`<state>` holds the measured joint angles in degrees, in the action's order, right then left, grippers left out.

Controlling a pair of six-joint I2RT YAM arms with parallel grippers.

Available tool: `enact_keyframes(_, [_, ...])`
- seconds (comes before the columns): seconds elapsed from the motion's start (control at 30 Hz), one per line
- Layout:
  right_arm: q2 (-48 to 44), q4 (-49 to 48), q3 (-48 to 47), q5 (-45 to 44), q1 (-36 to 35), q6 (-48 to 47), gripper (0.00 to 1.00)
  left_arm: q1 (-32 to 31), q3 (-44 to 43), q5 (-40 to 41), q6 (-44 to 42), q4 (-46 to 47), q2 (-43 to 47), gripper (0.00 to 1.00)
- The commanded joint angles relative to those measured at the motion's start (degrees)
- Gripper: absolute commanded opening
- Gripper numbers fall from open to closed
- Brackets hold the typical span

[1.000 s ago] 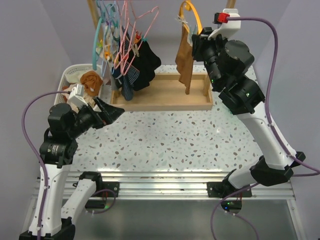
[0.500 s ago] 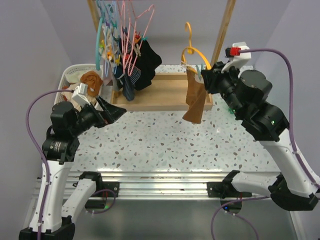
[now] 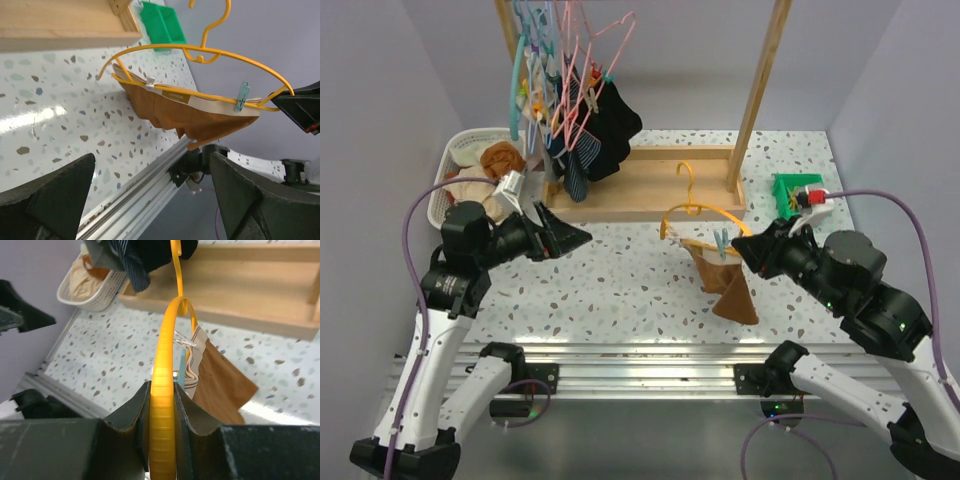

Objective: Remove the underwear clipped to the hanger
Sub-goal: Remove the underwear from the hanger.

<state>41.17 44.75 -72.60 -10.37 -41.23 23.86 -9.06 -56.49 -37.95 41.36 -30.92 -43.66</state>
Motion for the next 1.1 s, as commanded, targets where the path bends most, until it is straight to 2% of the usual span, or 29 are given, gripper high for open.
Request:
enact_keyframes(0.0, [-5.28,-0.71,4.99,7.64,0.10,9.09,0.00,-3.14,3.91,-4.50,1.51,3.05,-0.99,1.00])
enact_keyframes(0.07, [-6.97,-2.47,9.74,10.18,0.01,11.30,0.00,-4.99,6.29,-4.32,3.89,5.07,-1.34,1.00])
enact_keyframes(0.2, [-9.17,-2.47,14.06,9.50,0.10,10.16,0.00,-12.71,12.70,-1.70,13.36,11.04,-2.66,1.00])
enact_keyframes(0.4, [-7.42,-2.91,15.29,9.67,0.01,7.87,0.00,-22.74,13.51,1.66,20.75,14.91,-11.79,1.00])
enact_keyframes(0.83, [-5.13,1.39,12.92,8.88,0.01,1.02,0.00,-23.72,11.76,6.22,30.44,23.62,-30.33,1.00])
enact_keyframes(1.07, [-6.80,3.41,13.80,7.91,-0.08,-1.09,0.00,-23.72,9.03,3.42,37.11,29.06,-38.95,1.00])
